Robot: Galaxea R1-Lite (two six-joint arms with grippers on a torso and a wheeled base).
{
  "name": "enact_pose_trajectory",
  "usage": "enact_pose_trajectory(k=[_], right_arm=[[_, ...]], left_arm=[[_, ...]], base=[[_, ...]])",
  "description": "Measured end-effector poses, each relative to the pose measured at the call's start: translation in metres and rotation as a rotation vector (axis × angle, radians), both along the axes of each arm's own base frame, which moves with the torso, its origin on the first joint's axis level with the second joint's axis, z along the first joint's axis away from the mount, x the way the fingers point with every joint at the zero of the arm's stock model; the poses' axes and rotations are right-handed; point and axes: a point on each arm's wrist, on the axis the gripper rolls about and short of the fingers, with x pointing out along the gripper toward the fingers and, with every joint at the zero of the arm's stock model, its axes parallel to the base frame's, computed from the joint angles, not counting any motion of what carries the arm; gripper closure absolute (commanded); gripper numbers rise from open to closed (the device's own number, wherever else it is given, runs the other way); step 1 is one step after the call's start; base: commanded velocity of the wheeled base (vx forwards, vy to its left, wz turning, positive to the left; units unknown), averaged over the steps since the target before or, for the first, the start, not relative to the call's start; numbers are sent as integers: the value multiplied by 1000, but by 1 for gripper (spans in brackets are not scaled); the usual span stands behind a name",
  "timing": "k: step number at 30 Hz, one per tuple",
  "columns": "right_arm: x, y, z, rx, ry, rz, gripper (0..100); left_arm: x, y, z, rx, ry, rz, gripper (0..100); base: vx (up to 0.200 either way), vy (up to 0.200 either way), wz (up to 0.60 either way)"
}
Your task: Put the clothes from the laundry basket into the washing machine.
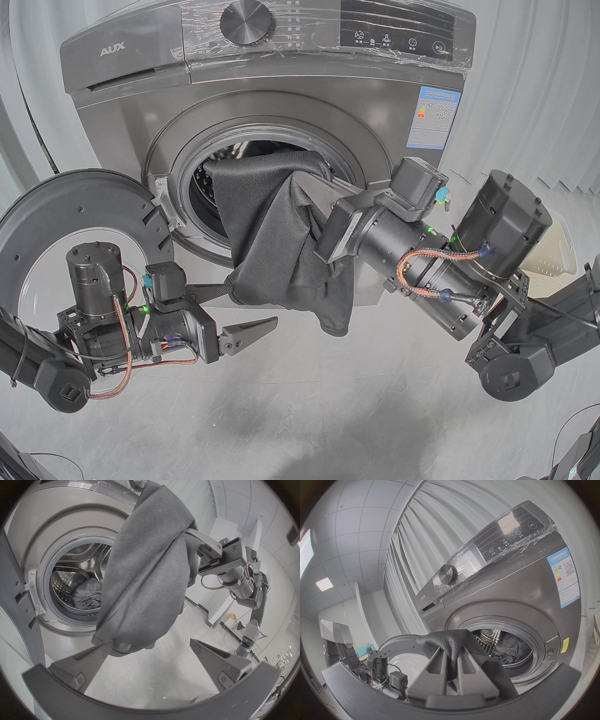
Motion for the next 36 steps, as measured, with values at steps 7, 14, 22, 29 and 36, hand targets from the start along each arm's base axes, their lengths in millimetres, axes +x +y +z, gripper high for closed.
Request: enact_pose_trajectory(k=[7, 14, 22, 29, 36], right_arm=[[-1, 1, 0, 0, 0, 2, 100], [-2, 3, -1, 0, 1, 9, 100], [-3, 2, -4, -4, 5, 7, 100], [-3, 1, -7, -11, 10, 7, 100], [-3, 1, -7, -13, 12, 7, 100]], left_arm=[[7, 0, -4, 8, 7, 22, 0], [16, 0, 0, 0, -37, 51, 0], [21, 3, 0, 2, -42, 74, 0], [24, 0, -1, 3, -42, 73, 0], [32, -3, -2, -1, -54, 71, 0]], base=[[0, 0, 0], [0, 0, 0], [0, 0, 0], [0, 0, 0], [0, 0, 0]])
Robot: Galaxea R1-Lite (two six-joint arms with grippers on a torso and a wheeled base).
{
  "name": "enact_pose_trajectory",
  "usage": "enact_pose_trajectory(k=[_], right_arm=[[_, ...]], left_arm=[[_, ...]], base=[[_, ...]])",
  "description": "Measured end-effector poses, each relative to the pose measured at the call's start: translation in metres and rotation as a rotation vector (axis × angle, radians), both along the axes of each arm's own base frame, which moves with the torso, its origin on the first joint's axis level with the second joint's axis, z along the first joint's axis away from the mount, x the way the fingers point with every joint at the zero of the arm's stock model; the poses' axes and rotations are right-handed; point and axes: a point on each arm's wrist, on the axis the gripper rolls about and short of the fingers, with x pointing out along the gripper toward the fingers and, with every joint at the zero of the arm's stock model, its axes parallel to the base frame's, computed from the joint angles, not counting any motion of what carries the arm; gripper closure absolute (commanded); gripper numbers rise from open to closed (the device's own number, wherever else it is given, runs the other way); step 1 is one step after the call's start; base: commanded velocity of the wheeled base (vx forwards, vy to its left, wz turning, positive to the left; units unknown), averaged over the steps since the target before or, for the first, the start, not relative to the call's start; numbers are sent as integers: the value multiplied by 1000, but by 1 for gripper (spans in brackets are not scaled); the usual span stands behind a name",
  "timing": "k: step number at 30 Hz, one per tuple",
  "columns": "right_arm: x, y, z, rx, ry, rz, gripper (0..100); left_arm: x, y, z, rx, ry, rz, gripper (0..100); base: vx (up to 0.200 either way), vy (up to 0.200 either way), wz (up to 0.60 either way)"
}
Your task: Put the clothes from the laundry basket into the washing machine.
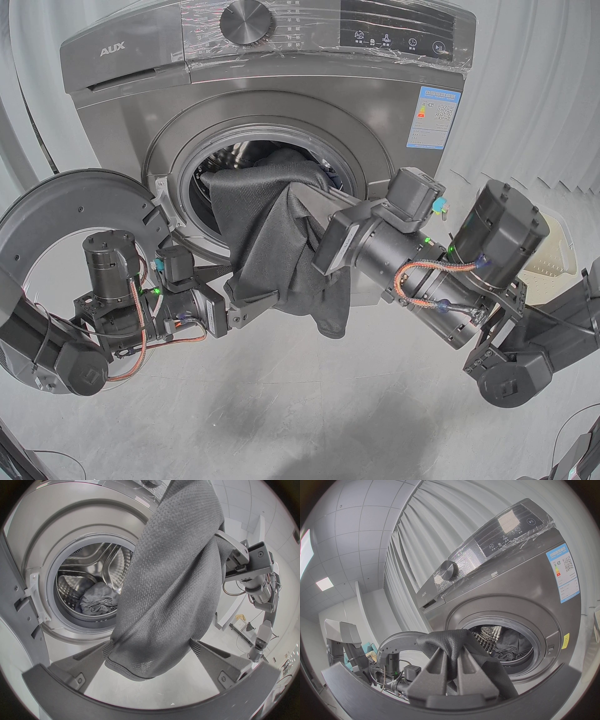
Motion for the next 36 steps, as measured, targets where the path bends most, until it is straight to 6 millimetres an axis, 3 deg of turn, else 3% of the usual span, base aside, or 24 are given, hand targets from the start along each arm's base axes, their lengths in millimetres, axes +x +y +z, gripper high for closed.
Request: enact_pose_trajectory(k=[13, 14, 27, 36], right_arm=[[1, 1, -2, -8, 4, 0, 100], [1, 1, -2, -7, 3, 0, 100], [3, 1, -5, -13, 8, -5, 100], [14, -2, -12, -28, 19, -35, 100]], left_arm=[[10, -11, -10, -2, -7, -20, 0], [11, -12, -10, -5, -14, -22, 100], [4, -23, -14, -31, -60, -62, 100], [-43, -15, -14, -46, -77, -117, 100]], base=[[0, 0, 0], [0, 0, 0], [0, 0, 0], [0, 0, 0]])
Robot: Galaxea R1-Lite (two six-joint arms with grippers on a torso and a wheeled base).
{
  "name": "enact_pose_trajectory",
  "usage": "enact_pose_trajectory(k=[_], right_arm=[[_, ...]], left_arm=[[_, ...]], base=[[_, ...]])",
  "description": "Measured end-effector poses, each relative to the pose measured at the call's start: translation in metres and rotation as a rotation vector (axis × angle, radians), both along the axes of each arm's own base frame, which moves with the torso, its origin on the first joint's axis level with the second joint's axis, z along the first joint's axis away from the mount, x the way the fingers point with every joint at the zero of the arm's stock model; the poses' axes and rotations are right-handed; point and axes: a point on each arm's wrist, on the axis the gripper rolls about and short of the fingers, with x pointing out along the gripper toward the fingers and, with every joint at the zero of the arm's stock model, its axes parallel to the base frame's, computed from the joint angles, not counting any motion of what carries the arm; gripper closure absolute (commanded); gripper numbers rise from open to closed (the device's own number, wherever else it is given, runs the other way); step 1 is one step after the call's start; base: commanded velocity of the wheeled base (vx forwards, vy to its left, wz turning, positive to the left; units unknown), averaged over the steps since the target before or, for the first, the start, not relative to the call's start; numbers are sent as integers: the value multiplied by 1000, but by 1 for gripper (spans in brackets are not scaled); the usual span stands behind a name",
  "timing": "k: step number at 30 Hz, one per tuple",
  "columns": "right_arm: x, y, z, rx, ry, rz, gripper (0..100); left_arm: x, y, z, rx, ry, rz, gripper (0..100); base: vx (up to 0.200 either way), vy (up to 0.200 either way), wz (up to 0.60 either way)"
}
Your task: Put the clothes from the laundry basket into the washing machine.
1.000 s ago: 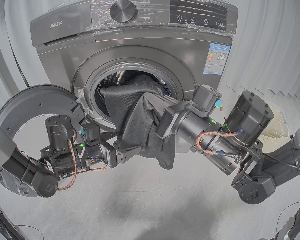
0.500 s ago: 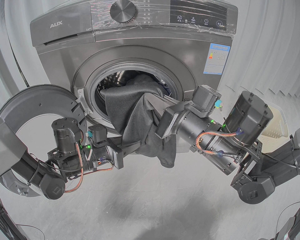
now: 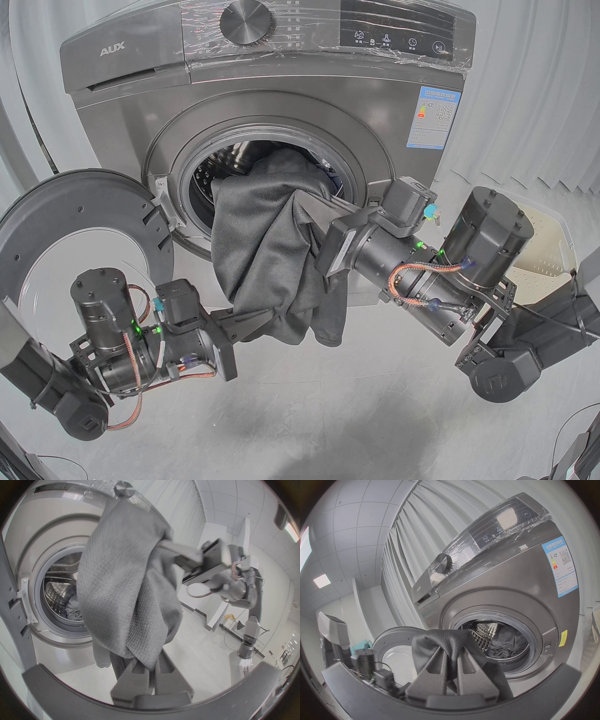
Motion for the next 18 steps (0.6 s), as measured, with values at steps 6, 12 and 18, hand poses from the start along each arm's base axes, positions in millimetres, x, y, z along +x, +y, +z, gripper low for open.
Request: enact_pose_trajectory(k=[6, 12, 18], right_arm=[[8, -3, -6, -11, 11, -24, 100], [11, -3, -9, -20, 18, -33, 100], [9, -2, -10, -21, 18, -27, 100]], left_arm=[[-33, 13, 11, -20, -29, -18, 100], [-49, 21, 16, -33, -41, -25, 100], [-48, 21, 11, -20, -15, -4, 0]], base=[[0, 0, 0], [0, 0, 0], [0, 0, 0]])
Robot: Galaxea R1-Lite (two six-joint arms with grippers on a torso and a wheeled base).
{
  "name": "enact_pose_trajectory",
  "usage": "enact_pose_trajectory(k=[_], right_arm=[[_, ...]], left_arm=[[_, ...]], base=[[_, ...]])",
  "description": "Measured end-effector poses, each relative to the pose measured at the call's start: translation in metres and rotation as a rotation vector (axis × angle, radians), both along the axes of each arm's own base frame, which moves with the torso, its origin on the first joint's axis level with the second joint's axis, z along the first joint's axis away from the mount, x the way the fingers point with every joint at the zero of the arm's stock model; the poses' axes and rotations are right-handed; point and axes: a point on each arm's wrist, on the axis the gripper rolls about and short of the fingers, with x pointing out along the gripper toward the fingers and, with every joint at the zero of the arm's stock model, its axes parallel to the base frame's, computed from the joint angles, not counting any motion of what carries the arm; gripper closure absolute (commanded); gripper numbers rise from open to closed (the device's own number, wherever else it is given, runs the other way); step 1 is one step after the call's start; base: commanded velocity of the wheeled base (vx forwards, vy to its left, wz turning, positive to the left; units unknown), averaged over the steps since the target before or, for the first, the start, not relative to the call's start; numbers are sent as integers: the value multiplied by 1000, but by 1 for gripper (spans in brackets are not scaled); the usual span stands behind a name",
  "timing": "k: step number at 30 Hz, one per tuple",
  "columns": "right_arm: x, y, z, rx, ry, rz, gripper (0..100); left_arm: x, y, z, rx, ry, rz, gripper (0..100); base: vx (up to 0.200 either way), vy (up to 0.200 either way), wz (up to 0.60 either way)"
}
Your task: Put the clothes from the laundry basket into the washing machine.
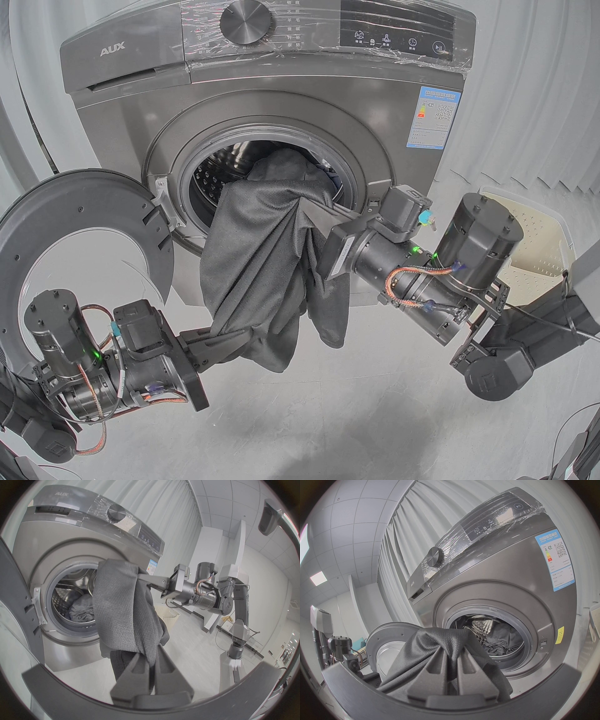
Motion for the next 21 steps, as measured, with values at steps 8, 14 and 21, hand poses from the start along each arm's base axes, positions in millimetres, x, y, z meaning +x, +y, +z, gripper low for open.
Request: enact_pose_trajectory(k=[8, 14, 21], right_arm=[[-1, 1, 3, 5, -8, 5, 100], [-3, 1, 5, 10, -15, 7, 100], [-4, 0, 7, 12, -19, 8, 100]], left_arm=[[11, -3, -18, 29, 83, 20, 0], [31, -1, -30, 47, 121, 69, 0], [56, 2, -38, 50, 129, 125, 0]], base=[[0, 0, 0], [0, 0, 0], [0, 0, 0]])
